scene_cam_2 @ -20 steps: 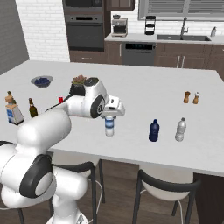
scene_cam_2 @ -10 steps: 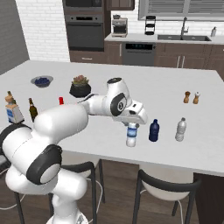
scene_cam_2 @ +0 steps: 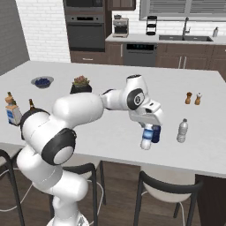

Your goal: Move the plastic bottles in the middle to the plastics group, and the glass bottles in the middle to the glass group.

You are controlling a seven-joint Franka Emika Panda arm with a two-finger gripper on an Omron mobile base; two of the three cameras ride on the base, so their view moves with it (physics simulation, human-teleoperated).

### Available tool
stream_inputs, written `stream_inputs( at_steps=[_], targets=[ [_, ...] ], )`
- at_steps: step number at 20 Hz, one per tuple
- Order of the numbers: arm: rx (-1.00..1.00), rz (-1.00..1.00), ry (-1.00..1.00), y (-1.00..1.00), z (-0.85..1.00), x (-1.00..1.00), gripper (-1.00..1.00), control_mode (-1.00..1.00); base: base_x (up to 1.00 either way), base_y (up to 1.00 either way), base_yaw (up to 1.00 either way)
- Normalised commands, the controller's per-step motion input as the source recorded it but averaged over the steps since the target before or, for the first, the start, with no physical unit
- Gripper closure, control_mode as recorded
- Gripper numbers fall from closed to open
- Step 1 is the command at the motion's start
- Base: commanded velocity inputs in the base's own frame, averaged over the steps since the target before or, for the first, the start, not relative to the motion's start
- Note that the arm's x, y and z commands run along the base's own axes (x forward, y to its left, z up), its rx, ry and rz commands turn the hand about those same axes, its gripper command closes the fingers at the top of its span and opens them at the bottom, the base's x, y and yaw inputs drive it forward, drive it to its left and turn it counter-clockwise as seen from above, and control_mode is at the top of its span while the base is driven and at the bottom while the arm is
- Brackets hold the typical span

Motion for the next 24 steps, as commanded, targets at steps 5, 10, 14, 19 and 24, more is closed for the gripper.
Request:
stream_inputs(
  at_steps=[5, 10, 14, 19, 24],
  targets=[
    [0.01, 0.00, -0.22, -0.02, -0.04, 0.24, 1.00, -1.00, 0.00, 0.00, 0.00],
    [0.02, 0.00, -0.09, 0.00, -0.10, 0.03, 1.00, -1.00, 0.00, 0.00, 0.00],
    [0.00, 0.00, 0.00, 0.00, -0.01, 0.00, 1.00, -1.00, 0.00, 0.00, 0.00],
    [0.00, 0.00, -0.08, 0.00, -0.27, 0.11, 1.00, -1.00, 0.00, 0.00, 0.00],
    [0.00, 0.00, 0.00, -0.08, -0.46, 0.00, 1.00, -1.00, 0.00, 0.00, 0.00]
  ],
)
